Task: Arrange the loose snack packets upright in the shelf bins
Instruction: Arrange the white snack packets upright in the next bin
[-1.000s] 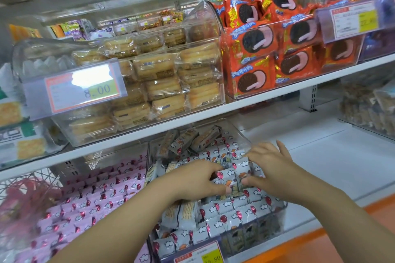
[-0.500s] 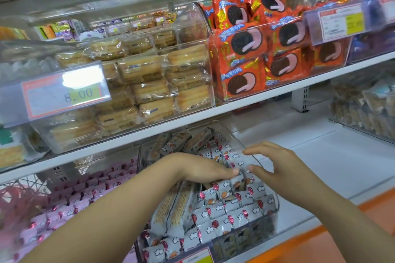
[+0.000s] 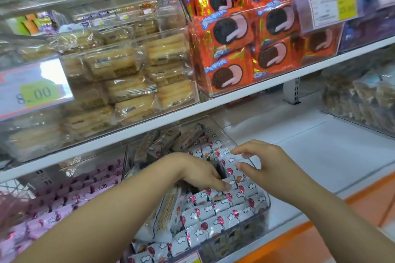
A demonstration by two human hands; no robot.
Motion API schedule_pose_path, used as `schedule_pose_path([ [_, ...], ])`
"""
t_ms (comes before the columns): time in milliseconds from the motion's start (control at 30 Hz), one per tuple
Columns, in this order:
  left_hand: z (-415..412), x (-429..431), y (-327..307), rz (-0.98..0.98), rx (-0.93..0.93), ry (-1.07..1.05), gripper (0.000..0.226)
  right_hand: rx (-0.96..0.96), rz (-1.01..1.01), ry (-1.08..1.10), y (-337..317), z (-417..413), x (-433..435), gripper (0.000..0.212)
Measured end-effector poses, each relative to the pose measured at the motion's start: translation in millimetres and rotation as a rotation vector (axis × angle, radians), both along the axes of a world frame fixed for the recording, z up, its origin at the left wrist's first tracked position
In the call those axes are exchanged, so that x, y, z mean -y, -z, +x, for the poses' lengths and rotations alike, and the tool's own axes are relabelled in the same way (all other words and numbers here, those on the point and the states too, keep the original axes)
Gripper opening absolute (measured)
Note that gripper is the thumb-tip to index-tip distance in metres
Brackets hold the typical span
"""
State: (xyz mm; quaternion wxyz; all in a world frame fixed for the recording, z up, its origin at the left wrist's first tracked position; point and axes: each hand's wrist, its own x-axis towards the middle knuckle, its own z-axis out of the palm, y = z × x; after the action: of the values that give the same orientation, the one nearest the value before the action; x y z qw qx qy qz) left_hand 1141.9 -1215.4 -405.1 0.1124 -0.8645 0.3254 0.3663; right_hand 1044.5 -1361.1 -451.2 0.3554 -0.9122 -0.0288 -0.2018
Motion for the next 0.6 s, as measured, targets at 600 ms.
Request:
schedule_pose_path([
  [600,27.0,-23.2,-3.0,-0.522,0.137,-0.173,0.042,-0.018,0.067,0.0,-0.3,-0.8,-0.2,0.022],
])
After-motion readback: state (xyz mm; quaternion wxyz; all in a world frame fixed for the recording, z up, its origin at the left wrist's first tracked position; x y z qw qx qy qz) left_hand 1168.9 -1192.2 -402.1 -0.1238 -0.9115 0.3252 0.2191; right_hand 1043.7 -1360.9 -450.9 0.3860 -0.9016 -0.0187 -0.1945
